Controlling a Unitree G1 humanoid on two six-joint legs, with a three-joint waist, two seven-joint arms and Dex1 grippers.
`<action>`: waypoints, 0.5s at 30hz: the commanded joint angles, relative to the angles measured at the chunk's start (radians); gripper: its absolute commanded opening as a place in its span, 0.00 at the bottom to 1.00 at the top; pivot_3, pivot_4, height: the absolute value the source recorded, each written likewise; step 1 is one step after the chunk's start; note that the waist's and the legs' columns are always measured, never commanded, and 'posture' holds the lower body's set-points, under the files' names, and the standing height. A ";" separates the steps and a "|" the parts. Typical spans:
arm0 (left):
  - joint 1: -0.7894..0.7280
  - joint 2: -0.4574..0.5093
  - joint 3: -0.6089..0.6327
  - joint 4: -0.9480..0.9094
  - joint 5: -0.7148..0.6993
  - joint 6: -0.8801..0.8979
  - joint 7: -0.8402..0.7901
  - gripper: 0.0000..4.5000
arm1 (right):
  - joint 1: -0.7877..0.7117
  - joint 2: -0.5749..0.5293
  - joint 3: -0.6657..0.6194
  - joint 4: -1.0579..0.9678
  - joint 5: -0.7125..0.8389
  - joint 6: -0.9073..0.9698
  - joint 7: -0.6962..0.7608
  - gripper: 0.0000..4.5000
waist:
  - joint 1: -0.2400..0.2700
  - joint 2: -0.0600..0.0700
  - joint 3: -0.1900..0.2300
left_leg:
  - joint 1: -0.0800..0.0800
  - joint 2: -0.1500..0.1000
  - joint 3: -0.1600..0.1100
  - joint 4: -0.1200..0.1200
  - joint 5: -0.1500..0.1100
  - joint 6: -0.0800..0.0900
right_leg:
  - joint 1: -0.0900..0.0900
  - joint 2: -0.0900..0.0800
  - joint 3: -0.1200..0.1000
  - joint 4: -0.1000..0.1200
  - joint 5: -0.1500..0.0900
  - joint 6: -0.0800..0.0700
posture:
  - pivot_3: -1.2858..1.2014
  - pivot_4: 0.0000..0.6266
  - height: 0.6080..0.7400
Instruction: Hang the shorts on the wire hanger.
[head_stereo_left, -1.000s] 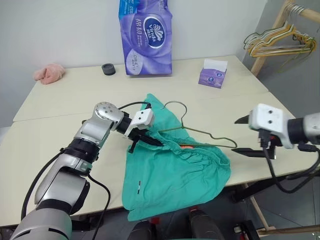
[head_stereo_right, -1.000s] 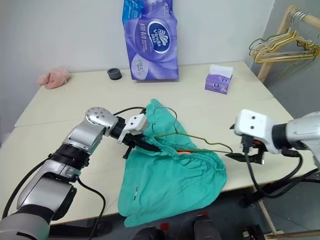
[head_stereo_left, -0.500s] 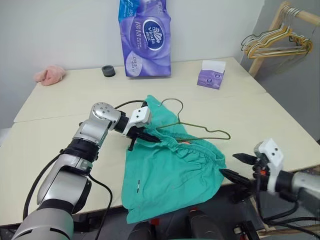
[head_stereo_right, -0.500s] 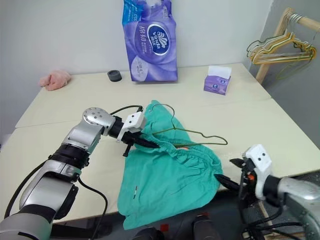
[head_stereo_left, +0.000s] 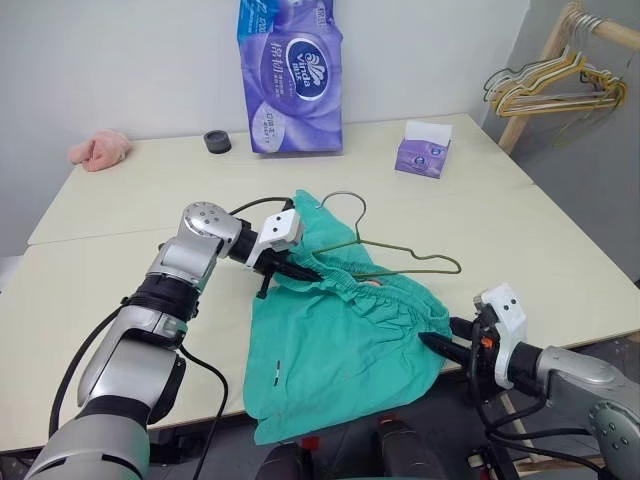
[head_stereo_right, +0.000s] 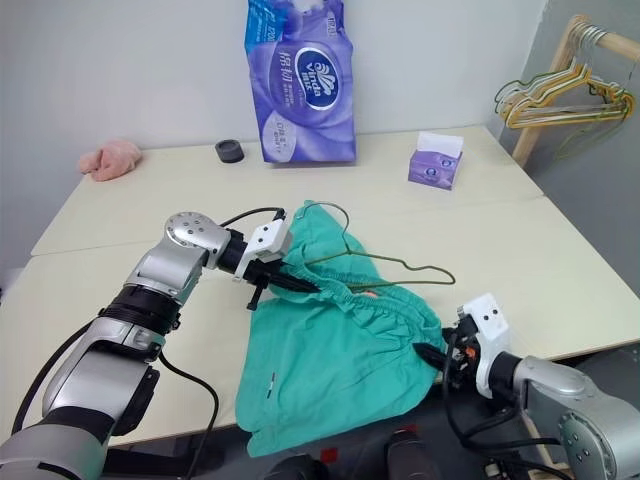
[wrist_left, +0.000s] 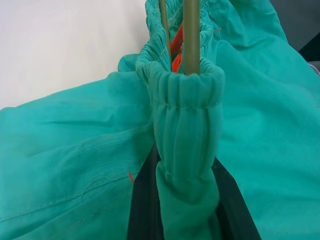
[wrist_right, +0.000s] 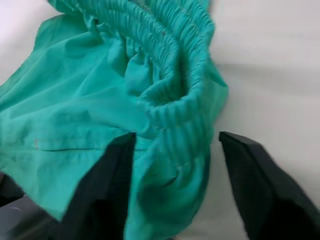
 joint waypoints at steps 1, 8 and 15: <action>-0.024 0.009 0.050 -0.029 -0.027 0.032 -0.010 0.00 | -0.009 -0.033 -0.012 0.009 -0.009 -0.048 0.006 0.32 | 0.000 0.000 0.000 | 0.000 0.000 0.000 0.000 0.000 0.000 | 0.000 0.000 0.000 0.000 0.000 0.000 | 0.42 0.11 1.00; -0.037 0.023 0.093 -0.065 -0.090 0.155 -0.056 0.00 | -0.014 -0.131 -0.094 0.094 -0.024 -0.117 0.039 0.01 | 0.000 0.000 0.000 | 0.000 0.000 0.000 0.000 0.000 0.000 | 0.000 0.001 0.000 0.000 0.000 0.000 | 0.42 0.10 1.00; 0.005 0.104 0.024 -0.216 -0.176 0.178 -0.070 0.00 | -0.035 -0.231 -0.176 0.151 0.012 -0.133 0.094 0.01 | -0.001 0.000 0.000 | 0.000 0.000 0.000 0.000 0.000 0.000 | 0.000 0.001 0.000 0.000 0.000 0.000 | 0.42 0.11 1.00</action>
